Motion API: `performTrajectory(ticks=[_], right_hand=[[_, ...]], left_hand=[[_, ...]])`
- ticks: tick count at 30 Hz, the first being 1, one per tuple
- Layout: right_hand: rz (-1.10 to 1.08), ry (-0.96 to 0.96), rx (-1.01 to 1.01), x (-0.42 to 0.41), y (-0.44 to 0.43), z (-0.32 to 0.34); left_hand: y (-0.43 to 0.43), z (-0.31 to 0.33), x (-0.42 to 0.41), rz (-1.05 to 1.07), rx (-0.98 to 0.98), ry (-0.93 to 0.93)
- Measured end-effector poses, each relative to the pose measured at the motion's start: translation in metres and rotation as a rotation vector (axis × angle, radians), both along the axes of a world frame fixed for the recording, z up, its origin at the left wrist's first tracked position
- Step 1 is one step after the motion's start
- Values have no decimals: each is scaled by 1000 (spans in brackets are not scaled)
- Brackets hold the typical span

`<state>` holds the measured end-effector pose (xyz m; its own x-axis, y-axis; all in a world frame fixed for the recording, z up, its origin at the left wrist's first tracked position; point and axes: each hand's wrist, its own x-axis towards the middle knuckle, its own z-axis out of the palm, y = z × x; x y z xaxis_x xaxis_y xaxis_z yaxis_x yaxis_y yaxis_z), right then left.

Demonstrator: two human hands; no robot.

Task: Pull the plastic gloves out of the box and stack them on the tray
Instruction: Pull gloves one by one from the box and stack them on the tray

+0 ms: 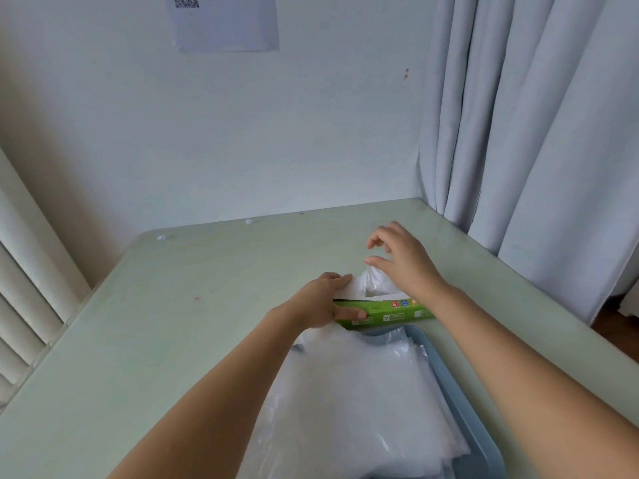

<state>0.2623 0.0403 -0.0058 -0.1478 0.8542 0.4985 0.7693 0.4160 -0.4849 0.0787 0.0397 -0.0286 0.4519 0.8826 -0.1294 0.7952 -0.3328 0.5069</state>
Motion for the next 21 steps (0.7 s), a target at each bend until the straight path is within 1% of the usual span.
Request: performTrajectory(ticks=[2,5,8,10,11,13,21], right_hand=[[7,16,-25,0,-10,3],[10,-126,-219,0,-21,-6],[-110,-102,-234,0,-17,-17],[-189,-130,-260,-4,-11,-18],[-194,-135,-276,-6,-8,-18],[-174,-126,-257,-9,-8,-15],[-163,-252,-132,1,-15,-9]], left_hand=[[-2,-2,2,23,2,-19],[-3,-2,5,32,11,-11],[-4,-1,4,33,2,-4],[-5,-1,4,33,-3,-8],[-6,-1,4,37,-11,-17],[-5,-1,4,43,-21,-27],[-6,-2,5,45,-19,-29]])
